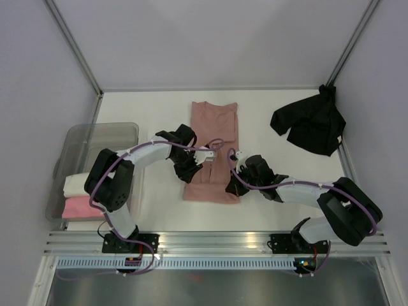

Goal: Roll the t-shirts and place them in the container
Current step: Roll the tshirt

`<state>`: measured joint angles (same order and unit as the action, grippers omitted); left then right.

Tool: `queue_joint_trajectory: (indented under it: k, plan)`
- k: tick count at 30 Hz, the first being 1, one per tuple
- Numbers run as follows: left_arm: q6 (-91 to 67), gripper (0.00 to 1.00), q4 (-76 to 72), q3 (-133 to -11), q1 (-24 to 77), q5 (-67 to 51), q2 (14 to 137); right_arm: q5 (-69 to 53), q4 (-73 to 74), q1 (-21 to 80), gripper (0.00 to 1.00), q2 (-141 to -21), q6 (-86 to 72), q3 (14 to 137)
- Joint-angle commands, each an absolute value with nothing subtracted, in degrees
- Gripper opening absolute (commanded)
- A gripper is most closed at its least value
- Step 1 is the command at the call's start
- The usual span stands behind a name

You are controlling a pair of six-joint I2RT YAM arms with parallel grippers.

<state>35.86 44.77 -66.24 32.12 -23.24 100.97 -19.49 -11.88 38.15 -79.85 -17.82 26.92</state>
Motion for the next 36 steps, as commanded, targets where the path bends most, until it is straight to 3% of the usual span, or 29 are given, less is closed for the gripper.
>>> queue_joint_trajectory:
  k: [1,7,11,17,27,30,33,35,36]
  plan:
    - [37.0,0.33,39.64,-65.31,31.99,-12.76,95.99,-18.28,-13.27,38.41,0.0,-81.12,-18.28,27.51]
    - [39.02,0.34,37.88,-62.93,32.52,-12.91,87.31,-18.19,-12.04,38.41,0.0,-81.74,-18.28,27.6]
    - [44.27,0.48,35.17,-57.68,39.18,-14.51,77.19,-18.46,-13.62,38.32,0.0,-80.25,-19.25,27.07]
    - [53.51,0.64,19.96,-36.84,51.76,-10.46,64.44,-18.28,-14.24,38.32,0.0,-79.98,-18.98,27.33]
    - [53.44,0.65,11.69,-31.82,55.55,-1.23,73.29,-18.46,-13.8,38.41,0.0,-80.16,-17.84,27.95]
    - [52.65,0.63,10.99,-31.99,55.55,-0.26,75.05,-18.63,-13.97,38.41,0.0,-79.81,-17.67,27.95]
    - [52.38,0.53,10.29,-31.64,55.63,1.4,75.58,-19.33,-13.36,38.41,0.01,-79.1,-16.62,28.04]
    - [52.03,0.38,9.85,-31.38,55.63,2.37,76.37,-19.51,-12.4,38.32,0.03,-77.96,-14.86,28.65]
    - [51.86,0.23,9.76,-31.46,55.63,2.63,76.72,-19.77,-10.91,38.41,0.04,-77.52,-14.07,28.91]
